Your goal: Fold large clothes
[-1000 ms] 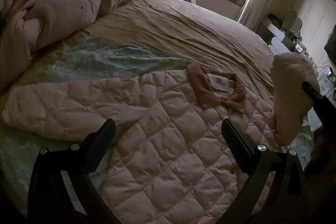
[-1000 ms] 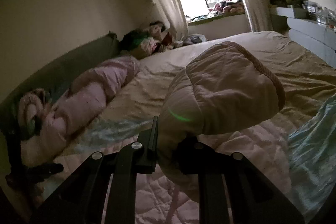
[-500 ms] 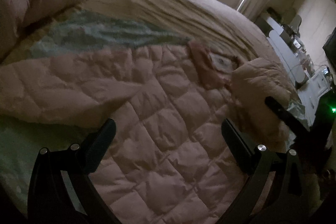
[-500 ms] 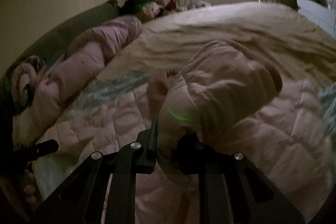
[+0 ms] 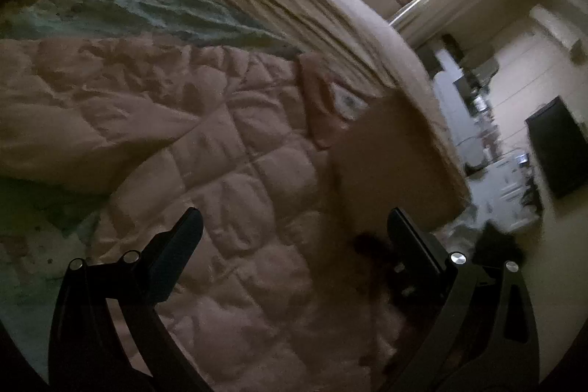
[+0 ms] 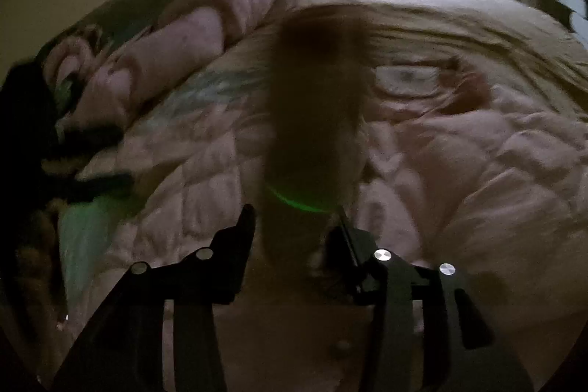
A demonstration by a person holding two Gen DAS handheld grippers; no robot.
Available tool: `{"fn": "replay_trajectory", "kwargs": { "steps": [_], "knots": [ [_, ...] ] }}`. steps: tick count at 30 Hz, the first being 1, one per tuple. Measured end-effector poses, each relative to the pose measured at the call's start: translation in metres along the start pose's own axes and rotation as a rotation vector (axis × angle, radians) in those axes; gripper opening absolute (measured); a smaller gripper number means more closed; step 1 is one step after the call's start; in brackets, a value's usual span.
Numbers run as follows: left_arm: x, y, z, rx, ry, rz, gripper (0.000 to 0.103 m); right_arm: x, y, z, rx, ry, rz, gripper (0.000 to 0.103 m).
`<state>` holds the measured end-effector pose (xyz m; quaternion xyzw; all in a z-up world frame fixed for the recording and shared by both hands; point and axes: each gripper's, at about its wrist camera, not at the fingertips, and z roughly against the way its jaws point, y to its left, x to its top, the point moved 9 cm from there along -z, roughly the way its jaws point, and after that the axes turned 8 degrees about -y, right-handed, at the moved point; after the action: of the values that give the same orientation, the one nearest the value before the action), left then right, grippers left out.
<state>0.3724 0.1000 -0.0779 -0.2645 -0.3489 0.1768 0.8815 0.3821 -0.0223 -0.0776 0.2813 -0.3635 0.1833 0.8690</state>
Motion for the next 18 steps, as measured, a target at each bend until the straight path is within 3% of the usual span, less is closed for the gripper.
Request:
{"fn": "replay_trajectory", "kwargs": {
  "steps": [4,8,12,16,18],
  "knots": [
    [0.001,-0.001,-0.001,0.000,0.001,0.010,0.094,-0.019,0.014,-0.012,0.006,0.073,0.053,0.051],
    [-0.008,0.003,-0.018,0.007,0.046,0.021,0.094,-0.023,0.029,-0.001,0.054,0.074,0.069,0.074],
    [-0.021,0.009,-0.041,0.012,0.088,0.042,0.094,-0.019,0.026,0.028,0.074,0.046,0.014,0.075],
    [-0.032,0.008,-0.065,0.003,0.117,0.061,0.093,-0.015,0.003,0.070,0.043,-0.006,-0.049,0.075],
    [-0.033,0.006,-0.071,0.026,0.113,0.035,0.075,-0.016,-0.012,0.091,0.008,-0.020,-0.061,0.075]
  ]
}}
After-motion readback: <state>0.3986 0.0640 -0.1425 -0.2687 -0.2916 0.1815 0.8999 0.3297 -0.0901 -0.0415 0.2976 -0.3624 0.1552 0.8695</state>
